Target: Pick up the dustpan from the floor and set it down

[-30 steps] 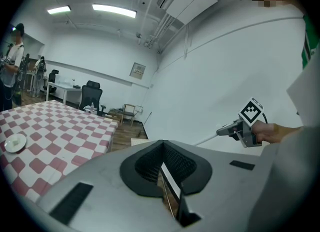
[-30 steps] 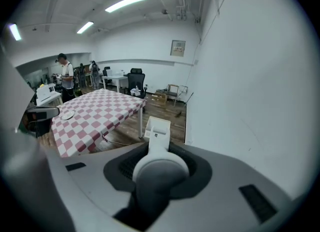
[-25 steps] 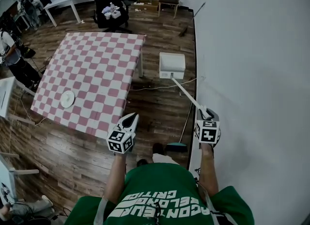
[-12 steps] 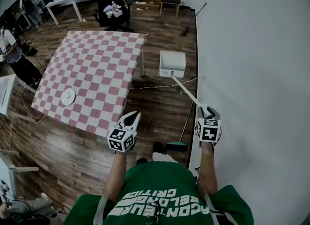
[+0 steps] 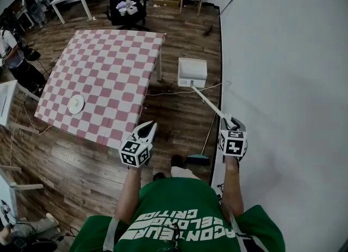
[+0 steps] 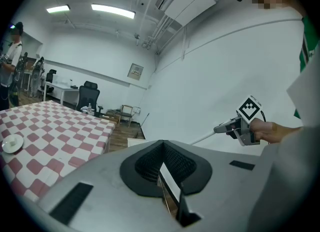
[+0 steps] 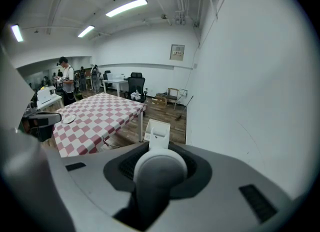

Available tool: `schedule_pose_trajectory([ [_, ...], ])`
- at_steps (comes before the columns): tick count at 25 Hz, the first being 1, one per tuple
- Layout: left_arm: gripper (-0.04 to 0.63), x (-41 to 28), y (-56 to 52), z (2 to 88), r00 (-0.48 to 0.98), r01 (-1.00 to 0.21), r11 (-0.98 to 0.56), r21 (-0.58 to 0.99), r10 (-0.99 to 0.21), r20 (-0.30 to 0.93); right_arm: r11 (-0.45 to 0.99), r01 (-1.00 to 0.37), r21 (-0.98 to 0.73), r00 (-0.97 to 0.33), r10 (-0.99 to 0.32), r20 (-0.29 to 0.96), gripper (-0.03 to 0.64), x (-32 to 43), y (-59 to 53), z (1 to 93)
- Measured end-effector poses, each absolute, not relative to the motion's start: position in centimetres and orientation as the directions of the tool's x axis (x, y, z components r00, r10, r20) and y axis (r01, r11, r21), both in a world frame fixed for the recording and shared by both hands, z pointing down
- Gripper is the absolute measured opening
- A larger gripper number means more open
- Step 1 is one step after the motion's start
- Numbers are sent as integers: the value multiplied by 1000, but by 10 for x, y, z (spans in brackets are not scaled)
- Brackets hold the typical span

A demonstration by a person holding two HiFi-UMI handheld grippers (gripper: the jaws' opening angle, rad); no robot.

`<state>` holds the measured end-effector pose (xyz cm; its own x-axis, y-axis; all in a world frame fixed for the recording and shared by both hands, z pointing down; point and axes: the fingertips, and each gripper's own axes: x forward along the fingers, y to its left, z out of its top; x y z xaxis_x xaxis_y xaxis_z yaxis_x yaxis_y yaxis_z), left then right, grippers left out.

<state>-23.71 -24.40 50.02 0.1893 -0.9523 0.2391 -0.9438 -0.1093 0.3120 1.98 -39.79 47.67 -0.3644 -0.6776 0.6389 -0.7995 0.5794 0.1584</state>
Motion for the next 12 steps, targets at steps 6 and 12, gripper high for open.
schedule_pose_trajectory([
  [6,3,-239,-234,503,195,-941,-112,318,-950,243,579,-800,159,-352,-667,657,117,20,-386,484],
  [12,3,-239,-212,513,224,-932,-131,338,-941,254,565,-810,159,-328,-661,675,117,23,-355,493],
])
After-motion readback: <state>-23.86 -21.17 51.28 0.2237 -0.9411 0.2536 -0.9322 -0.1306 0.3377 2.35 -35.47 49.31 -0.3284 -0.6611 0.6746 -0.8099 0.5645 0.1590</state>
